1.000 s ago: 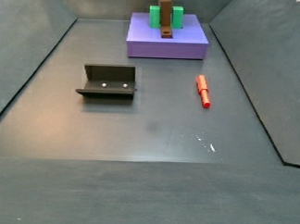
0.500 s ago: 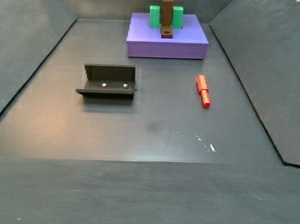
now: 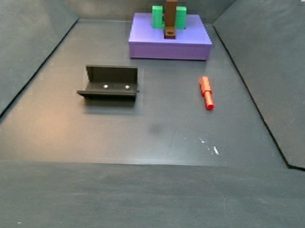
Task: Pick up the blue object. Move up. Place the blue object on the fixture. Regrasp the blue object. Move to above the board. Insert the blue object.
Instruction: Insert the blue object.
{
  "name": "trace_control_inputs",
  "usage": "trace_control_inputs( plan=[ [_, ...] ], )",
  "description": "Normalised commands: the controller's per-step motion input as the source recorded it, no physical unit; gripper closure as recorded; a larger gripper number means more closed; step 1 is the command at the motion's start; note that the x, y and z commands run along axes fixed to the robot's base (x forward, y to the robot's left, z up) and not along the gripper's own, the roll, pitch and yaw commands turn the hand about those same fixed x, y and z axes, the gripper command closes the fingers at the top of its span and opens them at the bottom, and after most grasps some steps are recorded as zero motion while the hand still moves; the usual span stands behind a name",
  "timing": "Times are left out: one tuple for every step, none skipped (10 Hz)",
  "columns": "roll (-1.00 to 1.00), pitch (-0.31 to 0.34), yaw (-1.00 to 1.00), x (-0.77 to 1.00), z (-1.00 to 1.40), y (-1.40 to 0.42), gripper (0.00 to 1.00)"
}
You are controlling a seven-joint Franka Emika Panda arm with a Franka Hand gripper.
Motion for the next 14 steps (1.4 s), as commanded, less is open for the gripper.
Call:
trace_control_inputs(
  plan=[
    [0.05,0.154,-0.11,0.0,0.0,0.46,1.0],
    [0.04,0.044,-0.11,0.0,-0.14,0.17,1.0],
    [0.0,0.0,0.0,0.02,-0.28,-0.09,1.0],
    [0.0,0.0,0.0,0.13,-0.19,-0.15,1.0],
    [0.22,-0.163,0.37,-0.23,-0.61,-0.67,1.0],
    [0.2,-0.16,0.48,-0.43,-0.77,-0.65,1.0],
    [0.16,-0.16,0.44,-0.45,-0.8,-0.61,1.0],
    [0.17,-0.203,0.44,-0.48,-0.78,-0.51,1.0],
    [0.17,-0.171,0.27,-0.09,-0.8,-0.02,1.0],
    [0.21,0.104,0.18,0.32,-0.02,0.32,1.0],
    [0.0,0.33,0.16,0.29,0.9,0.16,1.0],
    [-0.03,0.283,0.07,0.07,0.99,0.02,1.0],
    [0.0,0.271,0.04,0.08,0.73,0.0,1.0],
    [0.0,0.204,0.03,0.03,0.52,-0.02,1.0]
  ],
)
